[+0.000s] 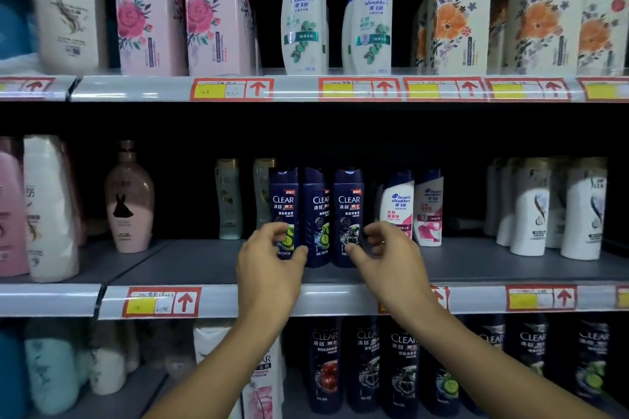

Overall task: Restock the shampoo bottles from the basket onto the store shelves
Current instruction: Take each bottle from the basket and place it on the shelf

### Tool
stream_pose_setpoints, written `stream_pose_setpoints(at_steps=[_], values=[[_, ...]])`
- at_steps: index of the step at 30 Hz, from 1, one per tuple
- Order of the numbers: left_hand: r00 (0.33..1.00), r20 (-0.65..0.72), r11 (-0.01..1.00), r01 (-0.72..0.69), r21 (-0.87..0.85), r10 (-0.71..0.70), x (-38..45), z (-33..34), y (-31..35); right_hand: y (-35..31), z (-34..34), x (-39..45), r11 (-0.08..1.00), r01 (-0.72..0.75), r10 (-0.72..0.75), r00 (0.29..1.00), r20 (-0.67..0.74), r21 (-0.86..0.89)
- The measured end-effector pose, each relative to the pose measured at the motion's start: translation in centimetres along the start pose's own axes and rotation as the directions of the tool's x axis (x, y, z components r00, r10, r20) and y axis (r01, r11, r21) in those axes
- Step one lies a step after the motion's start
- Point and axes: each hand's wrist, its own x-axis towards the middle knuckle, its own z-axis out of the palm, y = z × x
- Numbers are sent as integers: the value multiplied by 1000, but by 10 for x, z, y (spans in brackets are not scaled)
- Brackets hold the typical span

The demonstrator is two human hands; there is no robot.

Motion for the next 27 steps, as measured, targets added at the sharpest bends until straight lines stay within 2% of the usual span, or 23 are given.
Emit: stream_pose_setpoints(at_steps=[4,10,14,22,24,27], values=[[993,115,996,-3,-93,14,-35,-5,20,-6,-16,-40,993,74,-77,996,33,90],[960,279,986,64,-157,-18,-111,-18,19,10,-34,-124,977,-4,-20,994,112,212],[917,398,990,77,-117,-25,-164,-23,-12,47,-37,-182,963,-104,65,985,159,250],[820,558,988,152,3,-128,-234,-25,-95,143,-20,-261,928,-333,300,934,195,166],[796,580,979,205,14,-175,-244,-23,-110,156,-15,-267,922,-366,334,917,218,126],[787,555,938,344,-31,-270,-249,-15,-126,158,-5,-265,916,-369,319,909,269,157]])
